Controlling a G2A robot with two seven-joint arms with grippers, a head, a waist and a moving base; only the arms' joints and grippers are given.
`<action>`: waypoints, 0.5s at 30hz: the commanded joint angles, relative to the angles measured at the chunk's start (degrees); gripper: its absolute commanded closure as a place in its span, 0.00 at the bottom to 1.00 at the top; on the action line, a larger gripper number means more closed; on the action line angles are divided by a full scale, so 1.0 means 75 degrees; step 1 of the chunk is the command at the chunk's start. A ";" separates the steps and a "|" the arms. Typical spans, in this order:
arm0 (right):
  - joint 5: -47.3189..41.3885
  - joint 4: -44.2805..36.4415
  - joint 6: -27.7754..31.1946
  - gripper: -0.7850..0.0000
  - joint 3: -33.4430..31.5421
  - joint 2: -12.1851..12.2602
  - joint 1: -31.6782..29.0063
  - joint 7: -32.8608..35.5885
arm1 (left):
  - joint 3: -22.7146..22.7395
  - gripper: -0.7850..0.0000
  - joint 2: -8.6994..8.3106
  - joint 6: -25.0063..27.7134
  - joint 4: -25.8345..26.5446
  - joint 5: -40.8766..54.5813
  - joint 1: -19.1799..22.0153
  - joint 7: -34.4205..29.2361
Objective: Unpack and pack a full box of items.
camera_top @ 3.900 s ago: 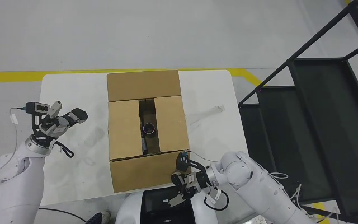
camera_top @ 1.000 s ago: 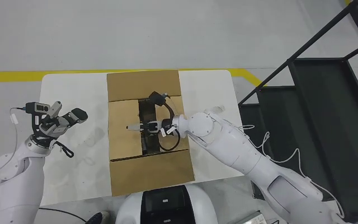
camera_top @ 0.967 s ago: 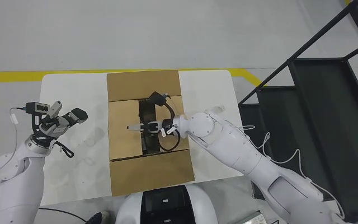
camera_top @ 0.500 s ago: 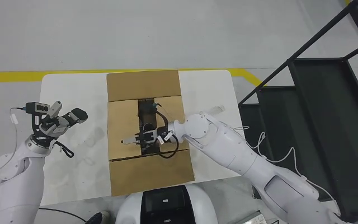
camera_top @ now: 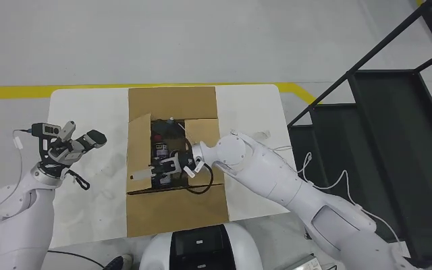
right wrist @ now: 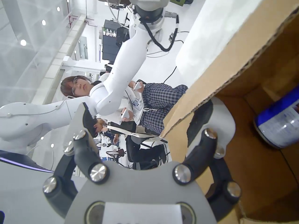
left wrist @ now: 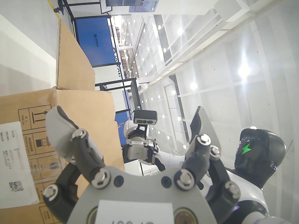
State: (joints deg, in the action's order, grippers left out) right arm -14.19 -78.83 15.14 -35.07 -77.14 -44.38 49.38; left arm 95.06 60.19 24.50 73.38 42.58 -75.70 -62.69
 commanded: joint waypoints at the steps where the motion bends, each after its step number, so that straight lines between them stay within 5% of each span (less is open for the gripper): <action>1: 0.0042 -0.0030 0.0065 0.00 0.0082 -0.0072 0.0088 -0.0050 | 0.0015 0.00 -0.0002 -0.0003 0.0085 -0.0033 -0.0053 0.0049; 15: -0.0070 0.1117 0.0843 0.00 0.1314 -0.1097 0.1015 -0.0195 | 0.0805 0.00 -0.0025 0.0403 0.0792 0.1047 -0.0362 0.0036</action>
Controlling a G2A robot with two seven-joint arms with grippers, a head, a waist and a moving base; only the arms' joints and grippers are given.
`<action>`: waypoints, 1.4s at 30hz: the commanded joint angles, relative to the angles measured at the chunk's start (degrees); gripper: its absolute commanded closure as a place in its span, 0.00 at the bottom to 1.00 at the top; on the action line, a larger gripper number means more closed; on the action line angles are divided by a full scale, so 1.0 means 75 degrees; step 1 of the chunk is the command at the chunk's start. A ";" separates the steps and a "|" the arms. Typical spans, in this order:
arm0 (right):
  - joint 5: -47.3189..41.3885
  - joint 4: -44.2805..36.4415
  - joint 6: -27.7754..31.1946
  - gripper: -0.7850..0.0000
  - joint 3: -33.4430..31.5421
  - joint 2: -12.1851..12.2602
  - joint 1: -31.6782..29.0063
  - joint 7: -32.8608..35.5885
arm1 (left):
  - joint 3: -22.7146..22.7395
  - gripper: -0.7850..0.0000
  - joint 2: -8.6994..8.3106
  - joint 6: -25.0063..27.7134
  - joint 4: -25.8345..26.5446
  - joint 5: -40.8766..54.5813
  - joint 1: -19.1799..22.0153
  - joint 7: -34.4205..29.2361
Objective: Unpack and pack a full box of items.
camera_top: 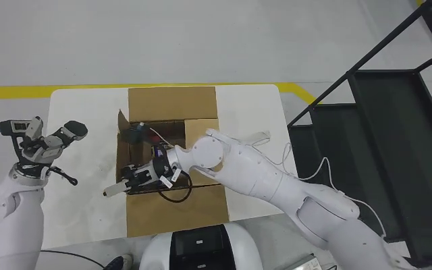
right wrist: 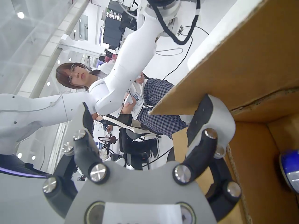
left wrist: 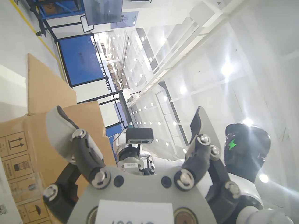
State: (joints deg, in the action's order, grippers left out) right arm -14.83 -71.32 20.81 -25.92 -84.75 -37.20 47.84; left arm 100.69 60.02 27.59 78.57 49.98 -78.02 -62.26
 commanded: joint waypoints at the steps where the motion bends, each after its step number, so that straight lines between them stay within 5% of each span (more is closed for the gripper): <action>1: 0.0016 0.0245 0.0128 0.00 0.0188 -0.0174 0.0115 0.0009 | 0.0110 0.00 -0.0004 -0.0017 0.0203 0.0107 -0.0105 -0.0028; 13: 0.0306 0.1233 0.0324 0.00 0.0691 -0.0939 0.0472 -0.0095 | 0.0206 0.00 -0.0117 -0.0831 0.1253 -0.1355 -0.0015 0.0159; 22: 0.0550 0.1363 0.0527 0.00 0.0491 -0.1017 0.0327 0.0001 | -0.0284 0.00 -0.0136 -0.1649 0.0445 -0.2158 0.0501 0.0725; 32: 0.1387 0.0161 0.0507 0.00 -0.0802 -0.0302 -0.0505 -0.0135 | -0.0349 0.00 -0.0162 -0.1594 -0.0351 -0.2587 0.0675 0.1108; 42: 0.2429 -0.2750 0.0110 0.00 -0.3445 0.0863 -0.2974 0.0193 | -0.0341 0.00 -0.0204 -0.1602 -0.0426 -0.2967 0.0581 0.1273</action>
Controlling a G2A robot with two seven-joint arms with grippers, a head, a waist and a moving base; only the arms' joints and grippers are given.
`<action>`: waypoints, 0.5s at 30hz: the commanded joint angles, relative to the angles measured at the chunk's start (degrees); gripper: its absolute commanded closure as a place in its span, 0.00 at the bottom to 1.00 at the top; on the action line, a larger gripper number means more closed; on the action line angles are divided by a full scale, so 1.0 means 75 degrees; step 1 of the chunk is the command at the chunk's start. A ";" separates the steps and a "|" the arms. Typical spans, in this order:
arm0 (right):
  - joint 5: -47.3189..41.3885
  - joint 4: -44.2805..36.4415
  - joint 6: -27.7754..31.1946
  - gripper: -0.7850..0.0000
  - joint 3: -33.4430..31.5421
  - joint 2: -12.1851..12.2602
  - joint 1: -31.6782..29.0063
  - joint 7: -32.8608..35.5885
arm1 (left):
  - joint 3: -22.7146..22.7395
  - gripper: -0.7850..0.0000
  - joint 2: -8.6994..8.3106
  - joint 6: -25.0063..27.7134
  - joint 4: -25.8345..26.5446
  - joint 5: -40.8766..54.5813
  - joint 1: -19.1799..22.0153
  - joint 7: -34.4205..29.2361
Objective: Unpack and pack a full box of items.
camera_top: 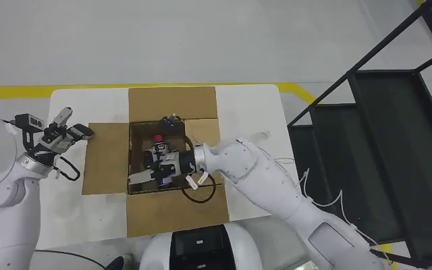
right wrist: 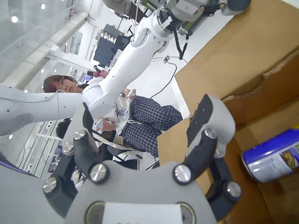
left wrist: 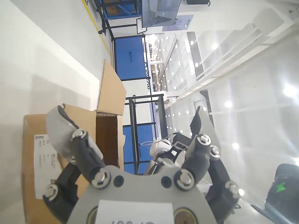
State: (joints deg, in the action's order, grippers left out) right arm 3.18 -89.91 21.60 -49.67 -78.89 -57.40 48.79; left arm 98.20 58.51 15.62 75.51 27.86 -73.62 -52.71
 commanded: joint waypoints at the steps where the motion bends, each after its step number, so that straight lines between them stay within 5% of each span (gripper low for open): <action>1: 0.0024 -0.0433 0.0023 0.00 -0.0494 0.0156 -0.0501 0.0142 | -0.0021 0.00 -0.0007 -0.0017 -0.0034 -0.0057 -0.0015 -0.0016; 15: -0.0224 -0.1157 0.0527 0.00 -0.2255 0.0686 -0.2237 0.0240 | -0.0593 0.00 -0.0063 -0.0017 0.0217 -0.1734 -0.0032 0.0036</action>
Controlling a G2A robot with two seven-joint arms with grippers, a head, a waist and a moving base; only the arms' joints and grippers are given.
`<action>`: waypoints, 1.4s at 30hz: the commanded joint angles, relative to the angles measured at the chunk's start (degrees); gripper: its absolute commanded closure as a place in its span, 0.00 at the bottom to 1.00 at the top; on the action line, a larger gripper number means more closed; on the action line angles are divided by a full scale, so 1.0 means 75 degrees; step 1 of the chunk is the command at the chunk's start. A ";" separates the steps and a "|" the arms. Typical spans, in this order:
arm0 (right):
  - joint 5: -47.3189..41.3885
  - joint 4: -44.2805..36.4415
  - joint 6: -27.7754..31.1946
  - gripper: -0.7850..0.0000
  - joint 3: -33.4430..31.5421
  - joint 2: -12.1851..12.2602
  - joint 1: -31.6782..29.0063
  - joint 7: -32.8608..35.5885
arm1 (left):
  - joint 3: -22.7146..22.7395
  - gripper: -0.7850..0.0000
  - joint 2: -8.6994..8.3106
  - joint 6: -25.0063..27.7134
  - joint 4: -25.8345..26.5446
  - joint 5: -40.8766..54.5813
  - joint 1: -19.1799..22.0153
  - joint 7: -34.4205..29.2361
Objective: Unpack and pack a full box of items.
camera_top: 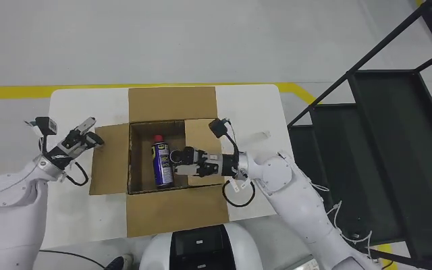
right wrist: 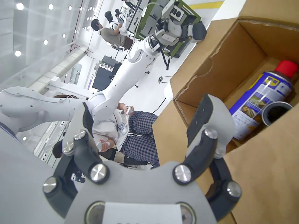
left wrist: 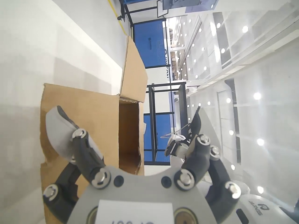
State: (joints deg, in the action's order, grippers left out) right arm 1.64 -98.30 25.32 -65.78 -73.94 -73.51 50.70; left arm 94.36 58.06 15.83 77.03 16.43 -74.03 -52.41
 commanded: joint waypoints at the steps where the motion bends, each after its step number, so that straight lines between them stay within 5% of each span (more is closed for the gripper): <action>1: -0.0040 -0.0085 0.0068 0.00 -0.0202 0.0054 -0.0182 -0.0020 | -0.0158 0.00 -0.0006 -0.0103 0.0022 -0.0367 0.0059 -0.0003; 14: -0.0326 -0.0047 0.0343 0.00 -0.0665 0.0259 -0.0581 0.0053 | -0.1358 0.00 0.0047 -0.0495 -0.0026 -0.1501 0.0671 -0.0321; 24: -0.0433 -0.0029 0.0420 0.00 -0.0692 0.0357 -0.0623 0.0064 | -0.1712 0.00 0.0057 -0.0471 -0.0154 -0.1715 0.0881 -0.0371; 29: -0.0446 -0.0040 0.0452 0.00 -0.0650 0.0397 -0.0617 0.0076 | -0.1373 0.00 -0.0013 -0.0374 0.0220 -0.1532 0.0786 -0.0376; 42: -0.0736 0.0302 0.0803 0.00 -0.0701 0.0508 -0.0654 0.0010 | -0.0014 0.00 -0.0203 -0.0831 0.2611 0.0863 -0.0071 -0.1347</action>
State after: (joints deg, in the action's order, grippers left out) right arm -3.71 -96.17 31.04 -70.79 -70.23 -78.20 50.84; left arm 94.37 56.55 9.94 95.35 21.98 -74.41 -62.17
